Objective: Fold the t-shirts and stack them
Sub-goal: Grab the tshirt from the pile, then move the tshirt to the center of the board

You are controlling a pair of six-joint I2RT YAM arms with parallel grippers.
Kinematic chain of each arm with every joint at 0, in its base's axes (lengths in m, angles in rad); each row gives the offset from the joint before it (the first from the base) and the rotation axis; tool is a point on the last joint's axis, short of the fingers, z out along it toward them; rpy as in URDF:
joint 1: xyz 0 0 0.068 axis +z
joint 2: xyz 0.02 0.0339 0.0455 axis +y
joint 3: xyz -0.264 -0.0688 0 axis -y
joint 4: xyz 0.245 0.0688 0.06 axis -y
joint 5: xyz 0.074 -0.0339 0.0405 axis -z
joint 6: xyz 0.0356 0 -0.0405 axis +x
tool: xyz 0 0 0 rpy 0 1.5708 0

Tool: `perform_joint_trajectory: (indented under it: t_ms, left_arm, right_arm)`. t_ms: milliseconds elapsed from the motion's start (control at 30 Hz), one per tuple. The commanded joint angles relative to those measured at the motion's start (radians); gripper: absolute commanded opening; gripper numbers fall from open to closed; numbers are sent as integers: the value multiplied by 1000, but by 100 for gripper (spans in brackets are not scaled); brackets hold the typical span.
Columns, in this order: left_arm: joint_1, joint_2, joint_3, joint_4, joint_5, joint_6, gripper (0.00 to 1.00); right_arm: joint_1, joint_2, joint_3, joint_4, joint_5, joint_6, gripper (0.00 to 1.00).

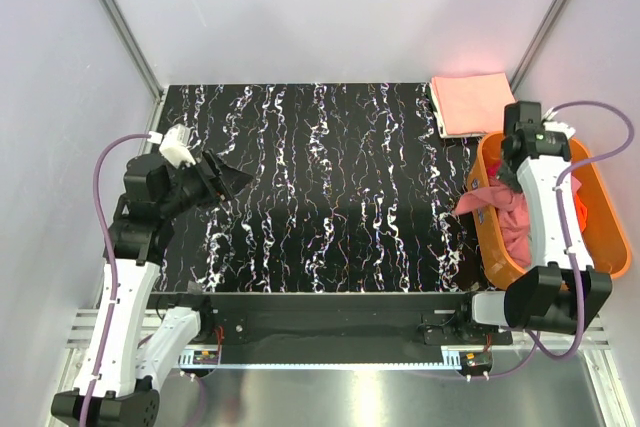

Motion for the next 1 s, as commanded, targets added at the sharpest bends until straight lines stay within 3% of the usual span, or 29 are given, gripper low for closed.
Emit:
perform_joint_trajectory:
  t_ms: [0,133,200,267,367,400,467,567,600,667,700,733,767,833,967]
  left_arm:
    - [-6,3,43,31,50,-27,74]
    - [-11,-3,44,25,66,-77,80]
    - [-11,-5,40,22,76,-111,81]
    - [-11,-18,34,22,81,-137,81]
    - [-6,-31,47,8,67,-163,82]
    - [-3,-32,57,3,63,-173,81]
    - [-3,-43,87,-14,47,-183,82]
    - [-2,-66,109,-17,29,-222,83]
    - [0,-72,113,-17,21,-231,83]
    - [1,-89,127,-17,3,-236,84]
    - [1,-101,132,-18,-8,-237,84]
    - [1,-109,148,-34,-23,-237,84]
    - [1,-117,155,-41,-54,-234,84]
    - [1,-140,181,-72,-92,-225,84]
    - [1,-155,239,-118,-206,-182,85]
  right_arm:
    - [-5,-60,207,17,144,-1,0]
    - [-5,-57,484,15,216,-48,0]
    - [-5,-58,622,107,180,-125,0]
    - [-3,-67,720,238,39,-180,0]
    - [32,-20,908,296,-179,-202,0]
    - [38,-5,956,308,-328,-182,0]
    - [38,53,1050,348,-461,-116,0]
    - [38,179,1359,414,-724,39,0]
    - [40,205,1398,446,-844,154,0]
    - [38,245,1379,620,-972,310,0]
    - [57,244,1335,696,-1087,497,0]
    - [95,238,1280,771,-1118,565,0]
    - [150,212,1167,882,-1128,597,0]
    - [310,187,1083,928,-1108,605,0]
    - [469,132,847,1011,-1204,660,0]
